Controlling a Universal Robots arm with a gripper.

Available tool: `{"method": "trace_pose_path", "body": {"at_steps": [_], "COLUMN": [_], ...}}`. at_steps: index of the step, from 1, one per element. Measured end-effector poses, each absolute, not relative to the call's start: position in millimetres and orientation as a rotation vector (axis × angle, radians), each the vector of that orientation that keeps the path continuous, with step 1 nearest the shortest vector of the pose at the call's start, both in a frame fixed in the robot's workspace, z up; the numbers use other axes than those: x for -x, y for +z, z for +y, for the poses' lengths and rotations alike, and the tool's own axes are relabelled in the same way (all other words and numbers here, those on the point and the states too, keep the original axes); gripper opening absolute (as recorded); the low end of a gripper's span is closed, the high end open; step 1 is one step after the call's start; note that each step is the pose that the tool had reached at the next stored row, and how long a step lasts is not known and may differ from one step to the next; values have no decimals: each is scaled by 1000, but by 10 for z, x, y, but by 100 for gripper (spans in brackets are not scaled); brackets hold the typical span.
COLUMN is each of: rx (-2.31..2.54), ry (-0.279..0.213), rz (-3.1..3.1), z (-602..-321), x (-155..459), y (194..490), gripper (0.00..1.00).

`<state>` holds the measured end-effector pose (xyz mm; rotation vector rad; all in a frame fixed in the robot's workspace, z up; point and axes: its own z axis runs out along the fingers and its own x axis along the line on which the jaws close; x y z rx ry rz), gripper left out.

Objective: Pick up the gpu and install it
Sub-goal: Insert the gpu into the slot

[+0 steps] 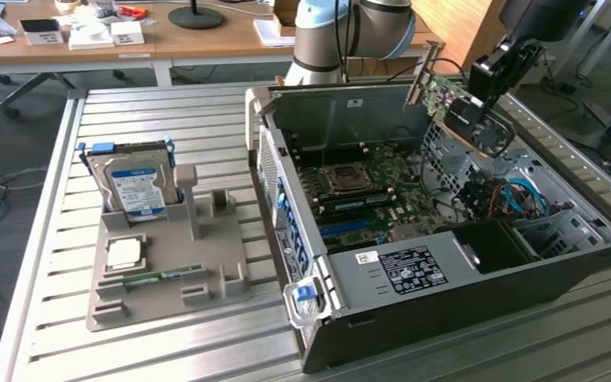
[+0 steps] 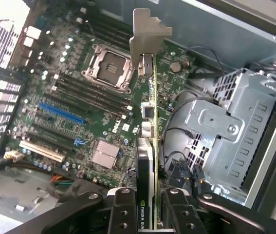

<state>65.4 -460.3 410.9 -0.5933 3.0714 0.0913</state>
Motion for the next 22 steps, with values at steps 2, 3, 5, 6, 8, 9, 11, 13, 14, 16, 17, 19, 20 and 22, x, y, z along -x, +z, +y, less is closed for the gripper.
{"method": "trace_pose_path", "body": {"at_steps": [2,3,5,6,8,9,11,13,14,16,17,19,20,22], "rx": [634,655,696,717,760,781,822,862,883,925,946,987,1007,1047], "ry": [92,92,92,92,92,92,92,93,93,93,93,93,93,93], "rz": [3064,3060,3052,3047,3038,3033,3023,3012,3007,2995,2989,2976,2970,2957], "z": [-4603,-4603,-4603,-4603,-4603,-4603,-4603,-4603,-4603,-4603,-4603,-4603,-4603,-4603], "x": [-654,-654,-654,-654,-654,-654,-654,-654,-654,-654,-654,-654,-654,-654], "y": [4109,4109,4109,4109,4109,4109,4109,4108,4109,4108,4108,4108,4108,4108], "gripper": [27,27,27,27,27,27,27,27,27,27,27,27,27,27]}}
